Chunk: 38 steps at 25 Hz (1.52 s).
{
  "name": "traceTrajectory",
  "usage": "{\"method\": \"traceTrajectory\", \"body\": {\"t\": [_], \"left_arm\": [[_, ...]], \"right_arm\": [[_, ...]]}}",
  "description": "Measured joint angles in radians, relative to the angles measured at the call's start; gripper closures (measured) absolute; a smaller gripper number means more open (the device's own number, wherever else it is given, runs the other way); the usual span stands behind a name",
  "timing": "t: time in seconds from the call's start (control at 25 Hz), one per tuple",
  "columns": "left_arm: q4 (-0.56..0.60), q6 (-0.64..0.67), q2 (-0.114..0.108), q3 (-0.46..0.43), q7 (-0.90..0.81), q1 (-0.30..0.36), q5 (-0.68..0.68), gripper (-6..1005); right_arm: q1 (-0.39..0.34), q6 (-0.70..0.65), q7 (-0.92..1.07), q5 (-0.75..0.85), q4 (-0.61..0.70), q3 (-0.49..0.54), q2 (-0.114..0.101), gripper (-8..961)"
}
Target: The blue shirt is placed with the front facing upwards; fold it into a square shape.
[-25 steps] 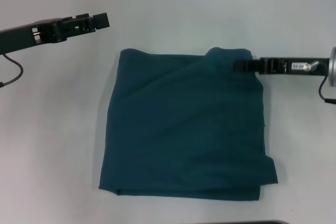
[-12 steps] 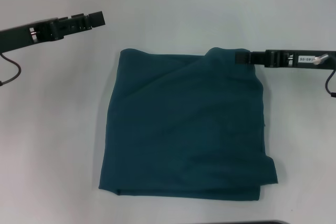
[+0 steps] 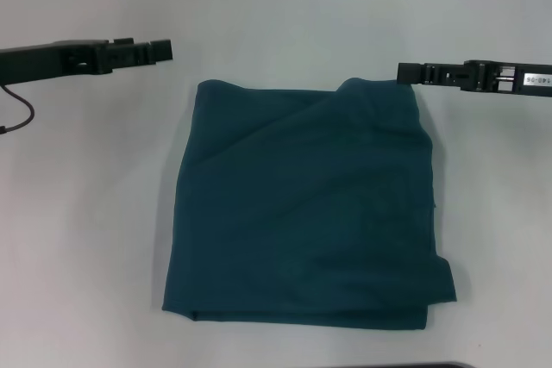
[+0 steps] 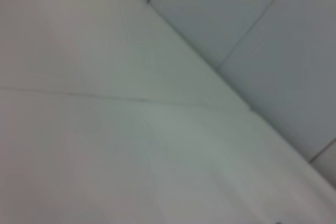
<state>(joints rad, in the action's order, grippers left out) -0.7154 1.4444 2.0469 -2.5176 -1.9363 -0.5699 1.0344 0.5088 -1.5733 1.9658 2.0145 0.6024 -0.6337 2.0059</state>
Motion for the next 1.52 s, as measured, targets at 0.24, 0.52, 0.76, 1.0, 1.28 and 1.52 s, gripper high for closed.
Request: {"method": "traceTrajectory", "body": {"t": [0.24, 0.52, 0.76, 1.0, 1.28, 1.52], "left_arm": [[0.016, -0.058, 0.003, 0.038, -0.011, -0.039, -0.052, 48], [0.055, -0.147, 0.016, 0.175, -0.033, -0.067, -0.053, 48], [0.065, -0.213, 0.038, 0.233, -0.049, -0.083, -0.053, 49], [0.078, -0.249, 0.052, 0.27, -0.051, -0.095, -0.054, 49], [0.086, -0.297, 0.061, 0.305, -0.057, -0.103, -0.054, 48], [0.087, -0.306, 0.062, 0.333, -0.06, -0.11, -0.056, 48]], "right_arm": [[-0.001, -0.064, 0.025, 0.0, 0.002, 0.013, -0.016, 360], [-0.007, -0.109, 0.055, 0.0, 0.004, 0.063, -0.029, 294], [-0.008, -0.111, 0.057, 0.0, 0.004, 0.064, -0.026, 286], [-0.008, -0.109, 0.055, 0.004, 0.004, 0.065, -0.024, 286], [-0.007, -0.107, 0.056, 0.004, 0.004, 0.064, -0.021, 286], [-0.006, -0.109, 0.057, 0.005, 0.004, 0.064, -0.02, 286]]}}
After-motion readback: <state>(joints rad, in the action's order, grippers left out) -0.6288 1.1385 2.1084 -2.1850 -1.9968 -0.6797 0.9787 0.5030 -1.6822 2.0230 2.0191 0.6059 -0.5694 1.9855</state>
